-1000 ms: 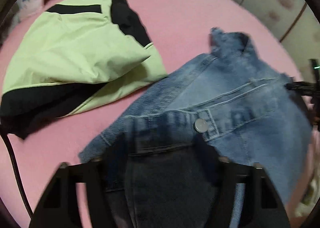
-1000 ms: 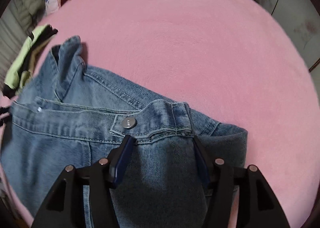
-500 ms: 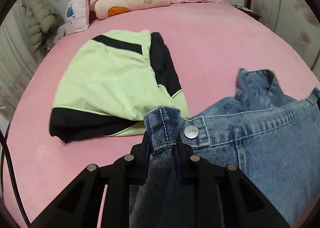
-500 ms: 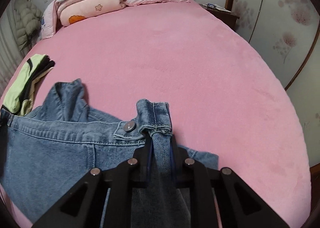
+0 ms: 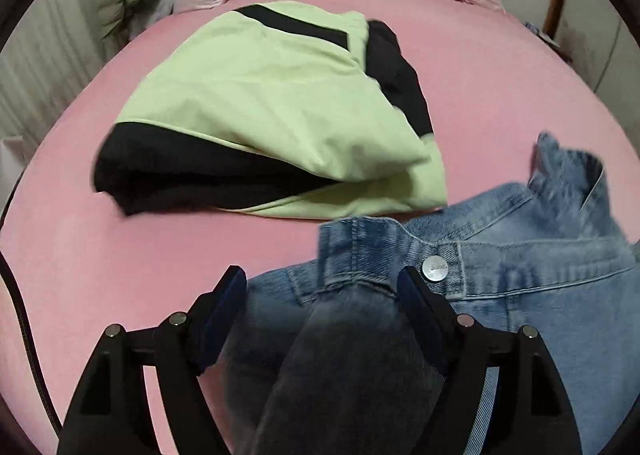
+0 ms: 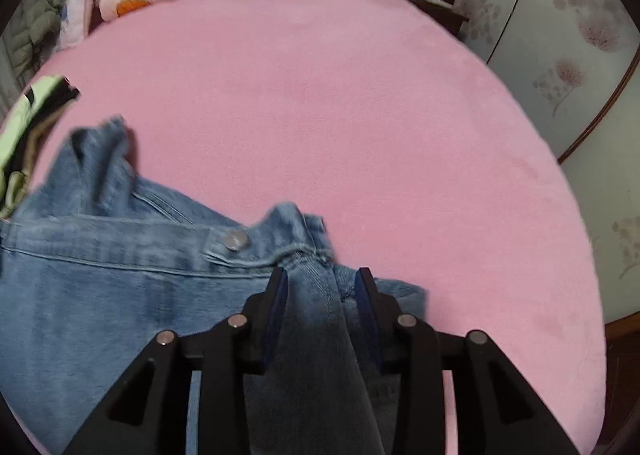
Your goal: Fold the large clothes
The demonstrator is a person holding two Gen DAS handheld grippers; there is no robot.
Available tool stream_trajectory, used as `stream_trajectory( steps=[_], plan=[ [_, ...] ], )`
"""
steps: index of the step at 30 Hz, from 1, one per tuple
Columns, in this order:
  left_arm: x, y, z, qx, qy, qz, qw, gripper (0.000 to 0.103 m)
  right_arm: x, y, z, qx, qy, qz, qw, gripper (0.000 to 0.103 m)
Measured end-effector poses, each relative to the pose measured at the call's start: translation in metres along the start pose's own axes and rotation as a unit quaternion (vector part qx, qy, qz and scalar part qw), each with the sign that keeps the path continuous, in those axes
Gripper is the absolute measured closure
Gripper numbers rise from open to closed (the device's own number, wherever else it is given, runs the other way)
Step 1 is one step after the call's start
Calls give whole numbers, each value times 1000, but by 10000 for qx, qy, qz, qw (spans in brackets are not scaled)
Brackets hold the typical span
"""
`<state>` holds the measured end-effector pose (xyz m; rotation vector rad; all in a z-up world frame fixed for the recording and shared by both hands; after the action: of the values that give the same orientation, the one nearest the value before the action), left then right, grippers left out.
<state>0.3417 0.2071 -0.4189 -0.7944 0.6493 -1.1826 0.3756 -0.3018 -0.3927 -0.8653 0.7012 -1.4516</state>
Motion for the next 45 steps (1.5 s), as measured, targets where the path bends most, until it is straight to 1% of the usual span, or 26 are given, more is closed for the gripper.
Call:
stream_trajectory(
  steps=[2, 6, 8, 9, 10, 11, 13, 16, 19, 21, 23, 25, 28, 31, 33, 34, 35, 40, 42, 44, 45],
  plan=[
    [-7, -20, 3, -63, -58, 67, 9999, 26, -7, -26, 9, 179, 28, 104, 9998, 68],
    [-16, -76, 1, -15, -215, -55, 9998, 23, -35, -77, 20, 429, 173, 540, 9975, 68],
    [-22, -108, -4, 4, -242, -26, 9997, 22, -56, -103, 20, 531, 232, 755, 9955, 68],
    [-23, -124, -9, -15, -222, -15, 9998, 22, -59, -110, 16, 538, 246, 810, 9950, 68],
    [-25, -131, -11, -39, -212, 1, 9998, 22, -70, -118, 12, 516, 258, 898, 9943, 68],
    [-27, -141, -17, -69, -229, 10, 9997, 22, -81, -124, 7, 475, 287, 985, 9936, 68],
    [-26, -161, -36, -142, -398, -151, 9990, 22, -99, -132, -3, 507, 353, 1137, 9916, 68],
    [-21, -174, -72, -275, -569, -306, 9975, 21, -127, -143, -25, 559, 227, 1160, 9914, 68],
    [-19, -171, -105, -413, -867, -436, 9944, 21, -148, -143, -47, 518, 162, 1176, 9916, 68],
    [-18, -161, -132, -679, -1168, -613, 9889, 21, -160, -143, -60, 437, 116, 1213, 9916, 68],
    [-18, -151, -157, -895, -1547, -889, 9799, 21, -170, -141, -76, 320, 79, 1278, 9913, 68],
    [-15, -143, -174, -926, -1857, -1209, 9707, 21, -177, -139, -87, 273, 2, 1254, 9917, 68],
    [-9, -134, -187, -803, -1985, -1483, 9655, 21, -187, -137, -100, 228, -125, 1197, 9925, 68],
    [-5, -124, -189, -635, -2039, -1672, 9625, 21, -193, -137, -108, 252, -149, 1153, 9929, 68],
    [-2, -113, -190, -576, -2163, -1805, 9578, 21, -196, -138, -111, 309, -126, 1149, 9928, 68],
    [-3, -106, -189, -485, -2267, -1900, 9540, 21, -198, -138, -113, 337, -117, 1135, 9929, 68],
    [-4, -103, -187, -395, -2321, -1955, 9520, 21, -199, -137, -114, 354, -123, 1129, 9929, 68],
    [-10, -84, -167, 91, -2407, -2166, 9461, 21, -211, -132, -119, 452, -175, 1174, 9919, 68],
    [-10, -76, -154, 198, -2450, -2262, 9426, 21, -214, -130, -118, 495, -180, 1119, 9923, 68],
    [-10, -72, -144, 292, -2585, -2356, 9364, 21, -216, -128, -116, 566, -196, 1068, 9925, 68],
    [-11, -71, -140, 342, -2692, -2384, 9325, 23, -217, -128, -114, 633, -205, 1019, 9926, 68]
  ],
)
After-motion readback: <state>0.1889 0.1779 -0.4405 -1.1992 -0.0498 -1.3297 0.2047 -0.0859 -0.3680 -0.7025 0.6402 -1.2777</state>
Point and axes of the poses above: each gripper's, at about its wrist camera, not at the fingertips, and y roughly the way its jaws point, x to its right, z to its top, the point moved 8 cm from there along y, roughly the way its jaws point, and after that the axes turned 4 degrees about x, right-handed, at the moved point
